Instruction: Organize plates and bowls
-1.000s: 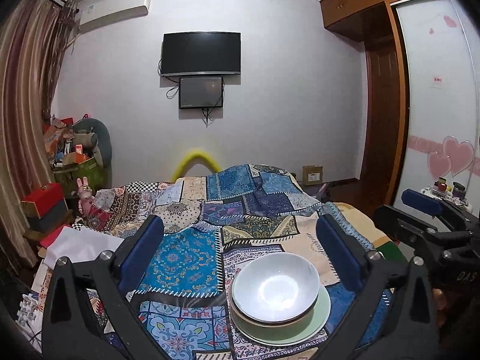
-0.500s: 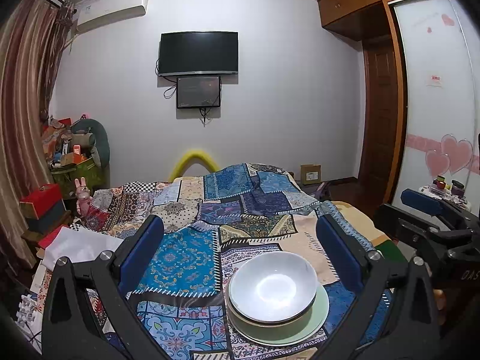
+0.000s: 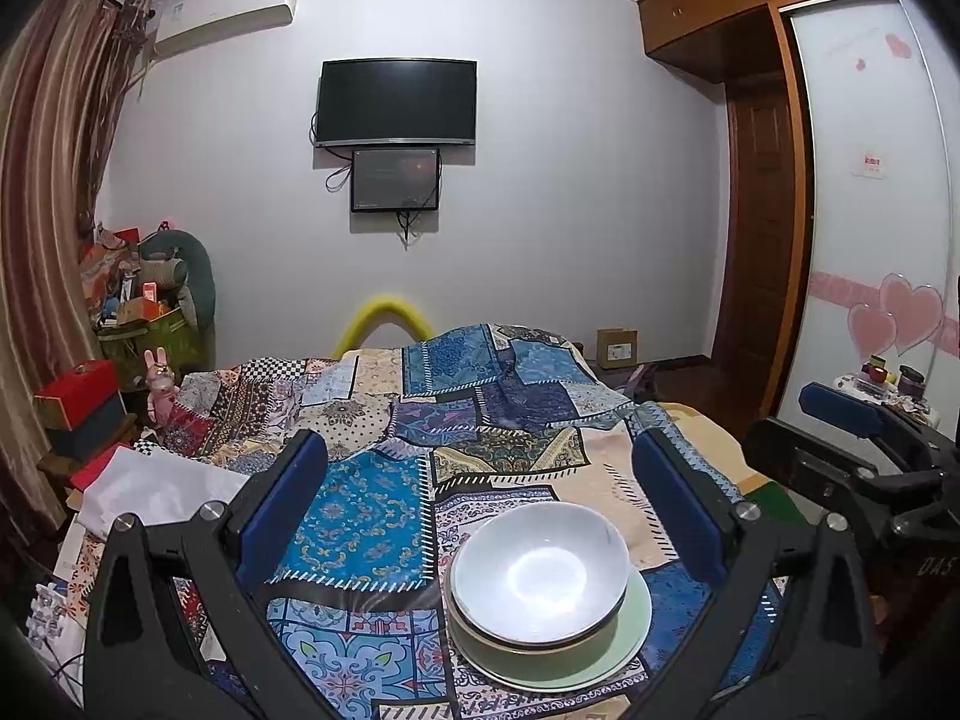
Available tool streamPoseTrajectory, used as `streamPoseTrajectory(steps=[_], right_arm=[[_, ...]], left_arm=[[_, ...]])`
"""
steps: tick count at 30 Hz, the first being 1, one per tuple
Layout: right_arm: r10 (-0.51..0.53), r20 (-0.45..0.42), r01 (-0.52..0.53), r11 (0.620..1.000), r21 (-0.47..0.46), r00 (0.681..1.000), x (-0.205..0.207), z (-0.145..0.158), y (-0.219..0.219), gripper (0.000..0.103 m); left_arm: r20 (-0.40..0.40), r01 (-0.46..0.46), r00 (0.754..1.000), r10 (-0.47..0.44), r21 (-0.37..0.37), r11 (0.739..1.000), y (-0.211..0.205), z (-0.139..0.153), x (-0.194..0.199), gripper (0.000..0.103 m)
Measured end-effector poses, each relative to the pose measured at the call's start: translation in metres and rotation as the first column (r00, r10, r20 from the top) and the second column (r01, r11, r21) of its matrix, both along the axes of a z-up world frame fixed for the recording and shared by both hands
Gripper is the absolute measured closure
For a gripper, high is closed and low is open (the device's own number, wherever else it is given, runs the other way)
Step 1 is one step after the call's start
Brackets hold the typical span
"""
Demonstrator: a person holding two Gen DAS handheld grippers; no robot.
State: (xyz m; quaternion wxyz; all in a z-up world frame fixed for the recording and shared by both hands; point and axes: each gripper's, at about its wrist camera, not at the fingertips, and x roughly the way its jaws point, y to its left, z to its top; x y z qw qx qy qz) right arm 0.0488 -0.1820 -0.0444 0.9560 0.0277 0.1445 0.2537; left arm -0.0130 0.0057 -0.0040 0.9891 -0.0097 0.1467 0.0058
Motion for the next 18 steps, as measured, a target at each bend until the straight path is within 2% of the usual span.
streamPoseTrajectory(steps=[18], right_arm=[[0.008, -0.003, -0.008, 1.0, -0.019, 1.0, 0.0015, 0.001, 0.0025, 0.0]], left_arm=[[-0.002, -0.001, 1.0, 0.001, -0.021, 1.0, 0.0065, -0.0035, 0.0034, 0.0]])
